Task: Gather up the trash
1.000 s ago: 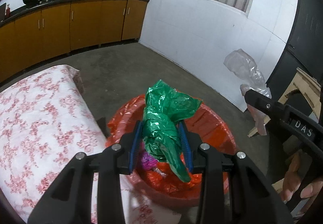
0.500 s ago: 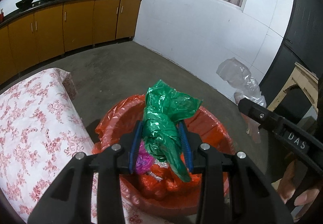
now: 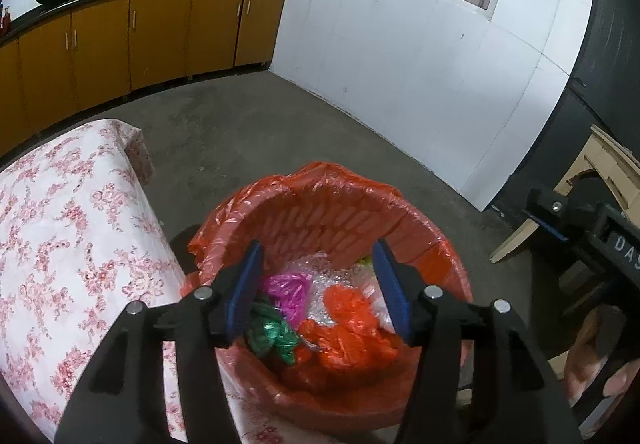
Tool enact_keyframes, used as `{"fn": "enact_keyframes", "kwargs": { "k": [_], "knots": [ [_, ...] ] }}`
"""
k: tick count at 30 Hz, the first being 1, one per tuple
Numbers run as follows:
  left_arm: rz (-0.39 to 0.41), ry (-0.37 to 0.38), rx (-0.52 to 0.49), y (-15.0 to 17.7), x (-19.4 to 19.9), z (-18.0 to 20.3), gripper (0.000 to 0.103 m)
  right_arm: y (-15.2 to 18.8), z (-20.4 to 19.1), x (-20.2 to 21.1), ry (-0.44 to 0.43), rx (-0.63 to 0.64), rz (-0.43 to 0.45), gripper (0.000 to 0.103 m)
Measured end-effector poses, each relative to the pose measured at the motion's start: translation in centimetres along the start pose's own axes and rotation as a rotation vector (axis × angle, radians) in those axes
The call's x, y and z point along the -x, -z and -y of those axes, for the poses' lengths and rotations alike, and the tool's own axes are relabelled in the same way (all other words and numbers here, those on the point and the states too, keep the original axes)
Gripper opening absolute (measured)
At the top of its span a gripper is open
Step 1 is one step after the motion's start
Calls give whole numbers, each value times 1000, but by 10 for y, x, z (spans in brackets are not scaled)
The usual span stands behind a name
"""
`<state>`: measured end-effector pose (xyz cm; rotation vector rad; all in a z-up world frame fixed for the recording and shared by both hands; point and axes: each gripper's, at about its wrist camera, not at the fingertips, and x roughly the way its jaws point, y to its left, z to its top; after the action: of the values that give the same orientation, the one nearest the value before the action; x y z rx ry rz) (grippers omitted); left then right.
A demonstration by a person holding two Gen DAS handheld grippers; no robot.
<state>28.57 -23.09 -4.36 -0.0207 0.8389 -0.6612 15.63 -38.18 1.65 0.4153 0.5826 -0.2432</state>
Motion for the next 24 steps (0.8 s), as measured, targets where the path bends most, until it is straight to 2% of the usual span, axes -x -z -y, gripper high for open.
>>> {"fn": "enact_keyframes", "kwargs": {
  "k": [3,7,11,14,16,24],
  "knots": [
    [15,-28,9,2,7,-5,61,-1,-1,5,20,14,20,68],
    [59,-90,24,3,31,-20,69,-2,-6,19,48,53,79,90],
    [123,-167,37,10,68,-34,77,1,-16,37,85,109,162,99],
    [178,-242,46,15,100,-45,85,5,-25,51,106,143,230,101],
    [215,-286,61,20,122,-53,91,9,-31,57,104,164,241,101],
    [338,-509,96,49,200,-66,99,32,-69,80,161,315,265,101]
  ]
}}
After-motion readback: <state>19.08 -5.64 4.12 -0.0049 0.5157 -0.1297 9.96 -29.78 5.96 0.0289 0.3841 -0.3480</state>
